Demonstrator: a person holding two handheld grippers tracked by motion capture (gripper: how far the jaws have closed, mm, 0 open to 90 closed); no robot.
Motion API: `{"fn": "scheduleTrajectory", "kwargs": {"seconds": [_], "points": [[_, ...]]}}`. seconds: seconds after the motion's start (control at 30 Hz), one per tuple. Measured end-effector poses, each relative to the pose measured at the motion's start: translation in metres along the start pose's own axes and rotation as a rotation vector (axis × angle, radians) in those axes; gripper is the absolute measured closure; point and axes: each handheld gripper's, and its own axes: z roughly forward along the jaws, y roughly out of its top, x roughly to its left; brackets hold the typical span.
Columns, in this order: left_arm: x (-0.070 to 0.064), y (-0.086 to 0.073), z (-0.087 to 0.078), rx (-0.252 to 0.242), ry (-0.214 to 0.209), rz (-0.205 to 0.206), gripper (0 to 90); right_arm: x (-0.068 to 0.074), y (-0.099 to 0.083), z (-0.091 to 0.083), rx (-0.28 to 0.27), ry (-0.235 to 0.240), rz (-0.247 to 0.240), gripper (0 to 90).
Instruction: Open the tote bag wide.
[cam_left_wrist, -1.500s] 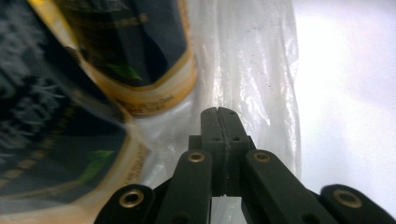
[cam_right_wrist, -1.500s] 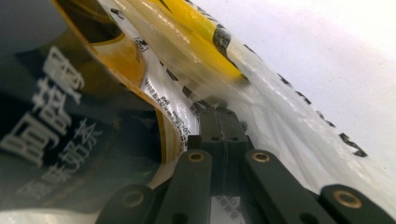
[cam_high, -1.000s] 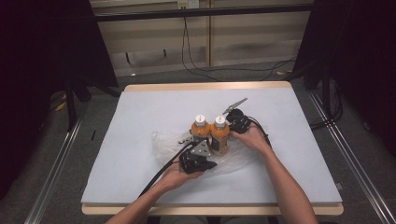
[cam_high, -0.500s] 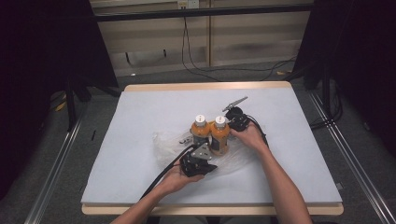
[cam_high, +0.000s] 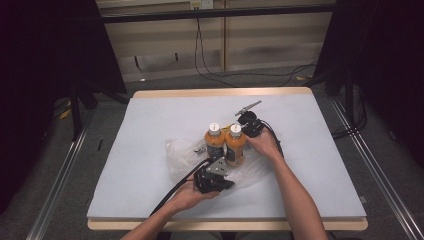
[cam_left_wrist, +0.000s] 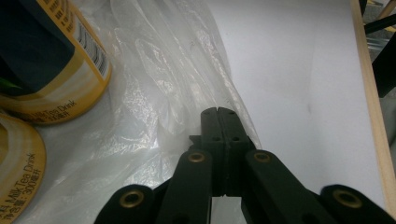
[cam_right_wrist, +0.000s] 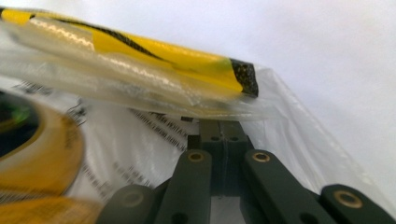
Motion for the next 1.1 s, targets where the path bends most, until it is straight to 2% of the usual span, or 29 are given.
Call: {"fn": "scheduleTrajectory", "kwargs": {"seconds": [0.33, 0.4, 0.5, 0.53, 0.57, 0.6, 0.63, 0.7, 0.83, 0.9, 0.97, 1.03, 1.1], "points": [[-0.008, -0.001, -0.001, 0.007, -0.025, 0.020, 90.0, -0.004, 0.005, 0.006, -0.030, -0.029, 0.032, 90.0], [-0.010, -0.001, -0.001, 0.003, -0.032, 0.015, 90.0, -0.004, 0.007, 0.007, -0.019, -0.041, 0.039, 90.0], [-0.015, -0.002, -0.002, 0.009, -0.033, 0.035, 90.0, -0.001, 0.013, 0.010, 0.000, -0.071, 0.023, 90.0], [-0.017, -0.003, -0.002, 0.003, -0.029, 0.029, 90.0, -0.001, 0.015, 0.010, 0.006, -0.080, 0.020, 90.0], [-0.017, -0.001, -0.004, 0.029, -0.036, 0.039, 90.0, -0.001, 0.015, 0.011, 0.005, -0.082, 0.021, 90.0], [-0.019, -0.002, -0.002, 0.006, -0.032, 0.037, 90.0, -0.002, 0.015, 0.012, -0.002, -0.080, 0.027, 90.0], [-0.020, -0.002, -0.002, 0.007, -0.033, 0.038, 90.0, -0.002, 0.015, 0.012, -0.004, -0.078, 0.048, 90.0], [-0.020, -0.001, -0.003, 0.022, -0.046, 0.038, 90.0, -0.005, 0.015, 0.013, -0.020, -0.076, 0.046, 90.0], [-0.024, -0.002, -0.002, 0.010, -0.040, 0.039, 90.0, -0.001, 0.020, 0.015, 0.000, -0.121, 0.064, 90.0], [-0.023, -0.001, -0.005, 0.041, -0.042, 0.048, 90.0, 0.000, 0.021, 0.016, 0.007, -0.137, 0.062, 90.0], [-0.023, -0.003, -0.003, 0.013, -0.051, 0.041, 90.0, -0.002, 0.022, 0.016, 0.000, -0.138, 0.069, 90.0], [-0.023, -0.003, -0.003, 0.014, -0.055, 0.039, 90.0, -0.003, 0.022, 0.017, -0.005, -0.138, 0.077, 90.0], [-0.023, -0.002, -0.006, 0.045, -0.056, 0.051, 90.0, -0.003, 0.023, 0.018, -0.006, -0.146, 0.084, 90.0]]}}
